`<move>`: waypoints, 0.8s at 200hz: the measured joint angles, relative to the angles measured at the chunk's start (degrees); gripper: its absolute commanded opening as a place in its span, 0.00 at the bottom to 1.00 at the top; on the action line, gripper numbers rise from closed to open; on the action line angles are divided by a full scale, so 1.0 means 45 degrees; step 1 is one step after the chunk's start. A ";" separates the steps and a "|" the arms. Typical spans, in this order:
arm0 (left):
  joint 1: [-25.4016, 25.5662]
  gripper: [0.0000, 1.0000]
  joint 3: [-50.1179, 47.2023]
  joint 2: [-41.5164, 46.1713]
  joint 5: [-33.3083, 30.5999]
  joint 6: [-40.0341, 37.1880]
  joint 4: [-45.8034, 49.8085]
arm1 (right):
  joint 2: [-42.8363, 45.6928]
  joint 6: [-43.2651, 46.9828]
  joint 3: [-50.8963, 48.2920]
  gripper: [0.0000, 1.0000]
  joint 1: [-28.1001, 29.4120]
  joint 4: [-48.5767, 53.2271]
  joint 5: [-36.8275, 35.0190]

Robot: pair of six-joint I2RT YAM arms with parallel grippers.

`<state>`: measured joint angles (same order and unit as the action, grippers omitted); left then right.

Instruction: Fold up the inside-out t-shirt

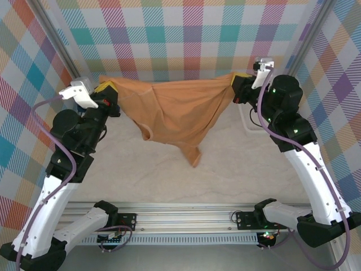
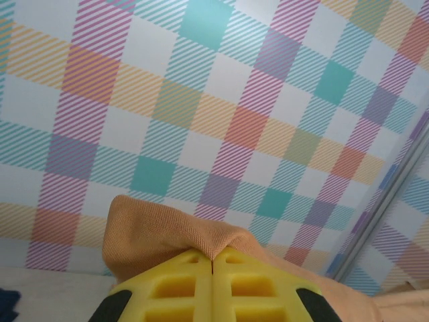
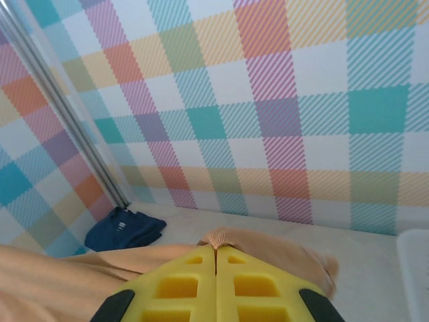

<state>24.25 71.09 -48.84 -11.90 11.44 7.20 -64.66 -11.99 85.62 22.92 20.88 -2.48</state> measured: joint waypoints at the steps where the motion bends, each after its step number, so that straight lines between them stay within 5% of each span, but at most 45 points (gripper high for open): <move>1: 0.0000 0.00 0.0005 0.0010 0.0000 -0.0015 0.0034 | 0.0005 0.0015 0.0000 0.00 0.0000 0.0015 -0.0019; 39: 0.0000 0.00 0.0826 -0.0126 0.0918 -0.0126 0.0738 | -0.0189 0.0529 0.0646 0.00 0.0000 0.0476 -0.0709; 71: 0.0000 0.00 0.1511 -0.1311 0.1802 0.0408 0.0918 | -0.2958 0.1030 0.3235 0.00 -0.0019 0.0432 -0.1307; 113: -0.0019 0.00 0.0189 -0.3653 0.1379 0.1865 0.1501 | -1.0841 0.1370 0.9904 0.53 0.0000 0.2487 -0.0442; 134: -0.0087 0.00 -0.1073 -0.4682 0.1049 0.2380 0.1967 | -1.1472 0.2055 0.6742 0.63 0.0593 0.2866 -0.0563; 160: -0.0160 0.00 -0.2297 -0.5265 0.0845 0.2715 0.2069 | -0.9117 0.2453 -0.0233 0.63 0.2025 0.2628 0.0452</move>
<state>23.53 60.75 -72.53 -8.10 23.66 16.51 -105.69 -0.95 84.58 32.03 32.71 -0.45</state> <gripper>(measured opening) 0.052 0.639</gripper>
